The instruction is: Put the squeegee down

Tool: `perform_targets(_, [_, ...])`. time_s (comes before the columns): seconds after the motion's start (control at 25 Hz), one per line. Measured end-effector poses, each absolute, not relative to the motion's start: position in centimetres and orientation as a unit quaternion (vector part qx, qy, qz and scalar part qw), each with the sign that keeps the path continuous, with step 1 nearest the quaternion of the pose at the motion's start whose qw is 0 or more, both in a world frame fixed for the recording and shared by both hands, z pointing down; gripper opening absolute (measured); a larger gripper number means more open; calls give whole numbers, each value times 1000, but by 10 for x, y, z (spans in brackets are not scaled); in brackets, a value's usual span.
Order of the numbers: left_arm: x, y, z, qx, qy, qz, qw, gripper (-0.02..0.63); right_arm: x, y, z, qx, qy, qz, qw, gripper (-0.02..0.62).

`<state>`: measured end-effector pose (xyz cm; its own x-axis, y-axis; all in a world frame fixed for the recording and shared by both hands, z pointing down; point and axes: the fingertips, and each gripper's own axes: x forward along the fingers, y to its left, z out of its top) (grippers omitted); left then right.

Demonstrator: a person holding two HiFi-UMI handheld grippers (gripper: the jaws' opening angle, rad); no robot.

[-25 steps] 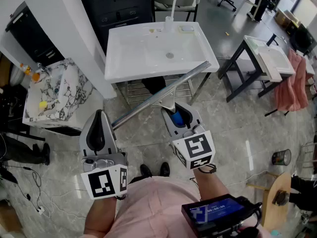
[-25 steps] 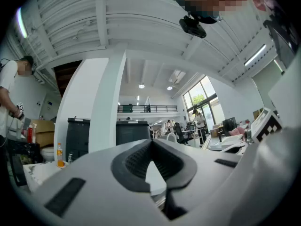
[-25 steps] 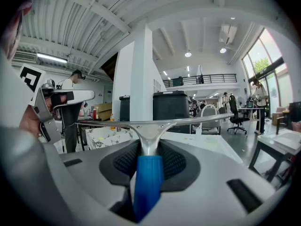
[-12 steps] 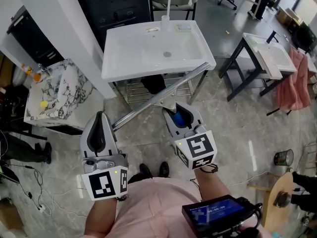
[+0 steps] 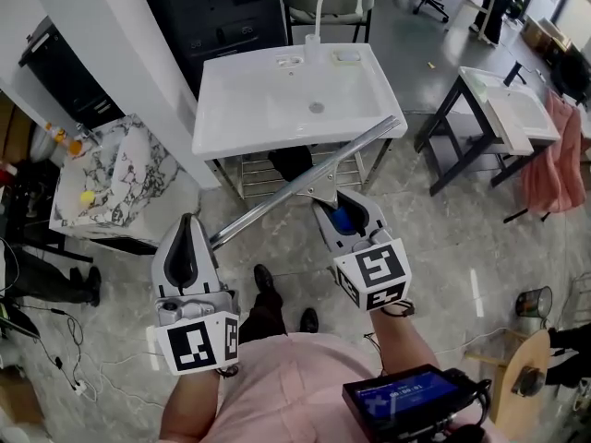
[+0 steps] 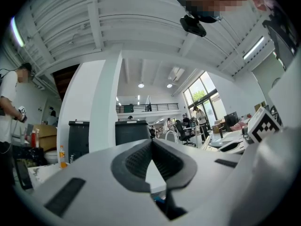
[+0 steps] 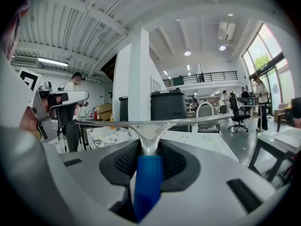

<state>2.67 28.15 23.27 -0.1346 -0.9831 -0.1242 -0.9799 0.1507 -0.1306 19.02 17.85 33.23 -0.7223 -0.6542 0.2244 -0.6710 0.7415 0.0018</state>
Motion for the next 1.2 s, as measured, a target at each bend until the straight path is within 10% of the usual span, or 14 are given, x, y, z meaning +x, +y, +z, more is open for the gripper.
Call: perform_targets(1.2, [-203, 45, 258, -642, 764, 6, 61, 9, -12, -56, 380, 281, -943, 38, 172, 114])
